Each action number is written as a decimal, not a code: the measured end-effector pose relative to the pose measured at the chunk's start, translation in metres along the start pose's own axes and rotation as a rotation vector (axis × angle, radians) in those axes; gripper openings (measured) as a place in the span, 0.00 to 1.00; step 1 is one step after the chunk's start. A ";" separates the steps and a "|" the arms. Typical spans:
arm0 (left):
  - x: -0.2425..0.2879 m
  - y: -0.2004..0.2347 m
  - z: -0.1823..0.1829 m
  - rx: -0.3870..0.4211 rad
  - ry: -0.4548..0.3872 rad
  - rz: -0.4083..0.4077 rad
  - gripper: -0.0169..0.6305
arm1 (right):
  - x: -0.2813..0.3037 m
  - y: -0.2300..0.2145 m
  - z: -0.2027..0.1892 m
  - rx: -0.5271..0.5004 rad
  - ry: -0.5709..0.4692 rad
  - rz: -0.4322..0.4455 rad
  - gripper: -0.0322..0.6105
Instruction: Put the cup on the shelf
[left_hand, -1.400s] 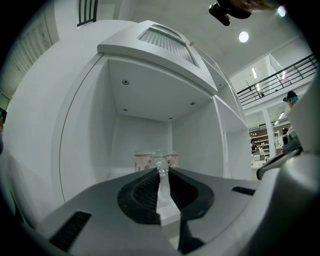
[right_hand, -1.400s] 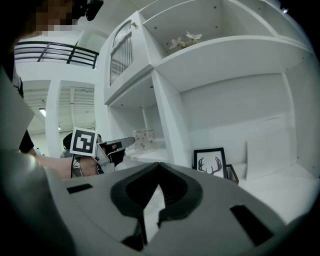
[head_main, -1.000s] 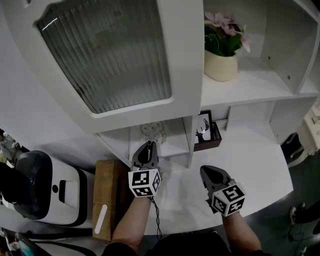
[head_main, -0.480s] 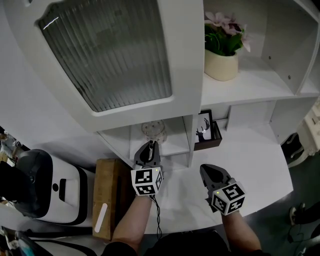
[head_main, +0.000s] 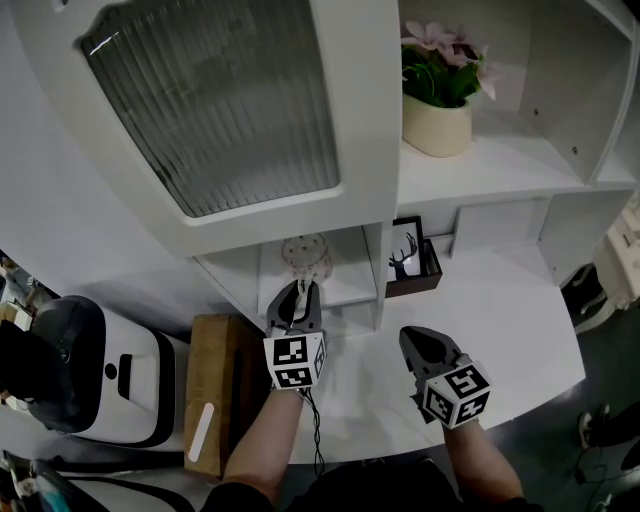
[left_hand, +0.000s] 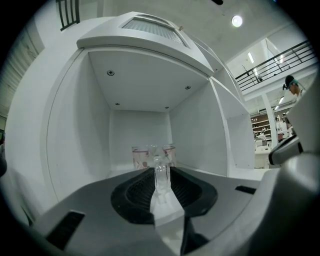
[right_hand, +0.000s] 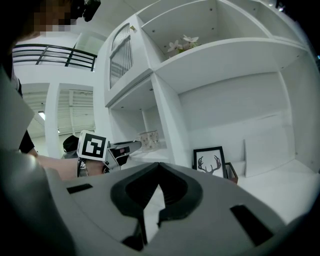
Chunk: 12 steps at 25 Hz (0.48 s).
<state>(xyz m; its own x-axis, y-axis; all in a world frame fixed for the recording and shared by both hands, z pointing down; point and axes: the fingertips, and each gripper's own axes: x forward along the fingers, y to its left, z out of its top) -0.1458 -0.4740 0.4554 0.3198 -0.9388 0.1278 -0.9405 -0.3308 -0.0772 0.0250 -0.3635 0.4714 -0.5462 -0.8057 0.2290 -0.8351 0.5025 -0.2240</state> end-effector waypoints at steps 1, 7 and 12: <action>-0.003 0.000 -0.001 -0.002 0.000 0.003 0.17 | -0.001 0.000 0.000 -0.001 -0.001 0.001 0.05; -0.022 -0.002 -0.008 -0.010 0.016 0.012 0.17 | -0.009 0.007 -0.001 -0.008 -0.004 0.021 0.05; -0.048 -0.006 -0.011 -0.033 0.019 0.041 0.13 | -0.019 0.016 -0.002 -0.029 -0.001 0.057 0.05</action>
<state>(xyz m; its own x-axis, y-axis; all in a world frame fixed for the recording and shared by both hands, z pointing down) -0.1564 -0.4255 0.4606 0.2790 -0.9495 0.1436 -0.9561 -0.2886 -0.0505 0.0221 -0.3391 0.4657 -0.5926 -0.7760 0.2159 -0.8044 0.5563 -0.2087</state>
